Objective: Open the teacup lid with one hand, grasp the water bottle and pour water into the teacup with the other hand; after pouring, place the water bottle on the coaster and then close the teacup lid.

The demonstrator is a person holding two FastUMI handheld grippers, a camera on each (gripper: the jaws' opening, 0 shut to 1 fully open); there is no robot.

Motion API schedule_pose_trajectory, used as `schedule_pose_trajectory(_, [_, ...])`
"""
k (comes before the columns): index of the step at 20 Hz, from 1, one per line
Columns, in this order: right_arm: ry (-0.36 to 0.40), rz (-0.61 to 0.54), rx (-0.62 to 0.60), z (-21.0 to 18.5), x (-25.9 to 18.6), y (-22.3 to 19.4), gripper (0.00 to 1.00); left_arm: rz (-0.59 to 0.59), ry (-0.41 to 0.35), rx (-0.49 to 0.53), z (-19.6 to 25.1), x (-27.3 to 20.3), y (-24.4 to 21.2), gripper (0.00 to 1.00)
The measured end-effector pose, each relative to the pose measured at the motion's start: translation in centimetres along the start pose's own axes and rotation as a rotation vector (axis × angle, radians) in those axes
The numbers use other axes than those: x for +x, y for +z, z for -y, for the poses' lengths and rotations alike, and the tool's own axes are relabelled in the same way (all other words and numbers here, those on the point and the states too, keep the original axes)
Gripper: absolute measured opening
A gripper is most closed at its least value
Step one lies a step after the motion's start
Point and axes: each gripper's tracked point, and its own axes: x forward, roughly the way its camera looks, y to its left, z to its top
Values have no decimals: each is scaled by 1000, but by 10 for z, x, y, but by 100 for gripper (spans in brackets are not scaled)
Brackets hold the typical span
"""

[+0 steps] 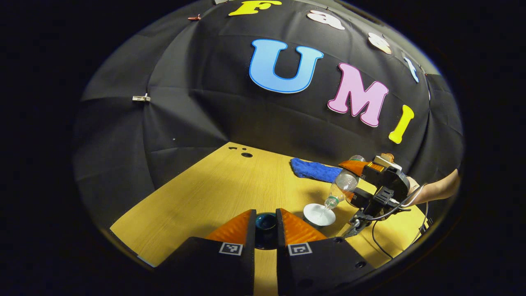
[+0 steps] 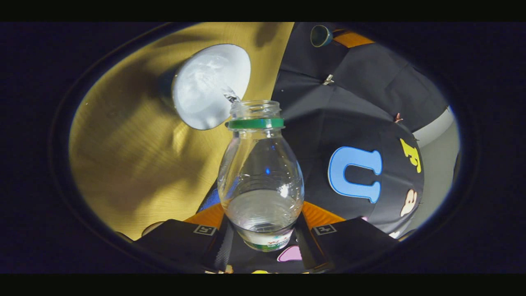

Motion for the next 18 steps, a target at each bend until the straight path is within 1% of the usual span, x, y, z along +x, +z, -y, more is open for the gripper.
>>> schedule_pose_trajectory(1, [0,7,-9,1,0,2,70,3,0,-1,0,1,0,25])
schedule_pose_trajectory(4, [1,13,-28,2,1,-1,69,7,6,-3,-1,1,1,25])
schedule_pose_trajectory(5, [2,12,-34,3,1,-2,66,8,7,-5,-1,1,1,25])
schedule_pose_trajectory(6, [2,14,-39,5,3,-3,70,9,7,-6,-1,1,2,25])
schedule_pose_trajectory(12, [-1,46,-72,11,4,0,70,14,14,-4,-2,1,4,25])
schedule_pose_trajectory(13, [0,51,-72,11,4,0,70,15,16,-3,-2,1,4,29])
schedule_pose_trajectory(14, [4,51,-69,10,4,0,70,15,18,-2,-2,0,5,25])
schedule_pose_trajectory(15, [8,52,-69,8,5,2,69,16,19,-2,-2,-1,4,25])
schedule_pose_trajectory(16, [7,52,-72,8,5,3,66,16,21,-2,-3,-1,5,25])
schedule_pose_trajectory(17, [11,50,-72,8,5,2,69,15,23,-3,-3,-1,3,25])
schedule_pose_trajectory(18, [13,46,-70,8,5,1,70,16,24,-4,-2,-2,4,26])
